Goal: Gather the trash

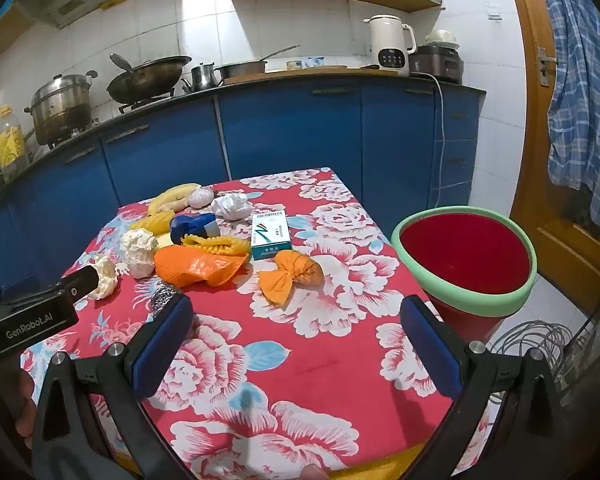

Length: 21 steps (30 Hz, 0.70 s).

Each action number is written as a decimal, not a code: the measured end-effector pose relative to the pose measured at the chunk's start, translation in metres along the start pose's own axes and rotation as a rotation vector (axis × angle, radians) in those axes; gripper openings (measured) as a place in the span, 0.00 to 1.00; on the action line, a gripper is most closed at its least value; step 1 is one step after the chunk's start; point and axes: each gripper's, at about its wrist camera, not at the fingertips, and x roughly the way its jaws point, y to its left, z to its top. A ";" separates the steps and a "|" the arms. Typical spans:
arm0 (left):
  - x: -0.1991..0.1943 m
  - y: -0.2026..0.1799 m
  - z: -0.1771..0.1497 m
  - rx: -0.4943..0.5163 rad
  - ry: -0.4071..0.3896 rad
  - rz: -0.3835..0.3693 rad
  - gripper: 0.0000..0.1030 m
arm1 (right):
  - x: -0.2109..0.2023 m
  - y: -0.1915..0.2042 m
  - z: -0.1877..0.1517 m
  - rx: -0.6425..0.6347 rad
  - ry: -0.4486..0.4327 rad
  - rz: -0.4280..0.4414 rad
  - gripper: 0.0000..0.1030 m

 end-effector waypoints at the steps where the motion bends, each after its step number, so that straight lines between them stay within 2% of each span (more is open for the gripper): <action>1: 0.001 0.001 0.000 -0.004 -0.001 0.003 1.00 | 0.000 0.000 0.000 0.000 0.001 0.000 0.99; 21: 0.003 0.009 -0.002 -0.031 0.010 0.005 1.00 | 0.004 0.000 -0.001 -0.001 0.016 0.002 0.99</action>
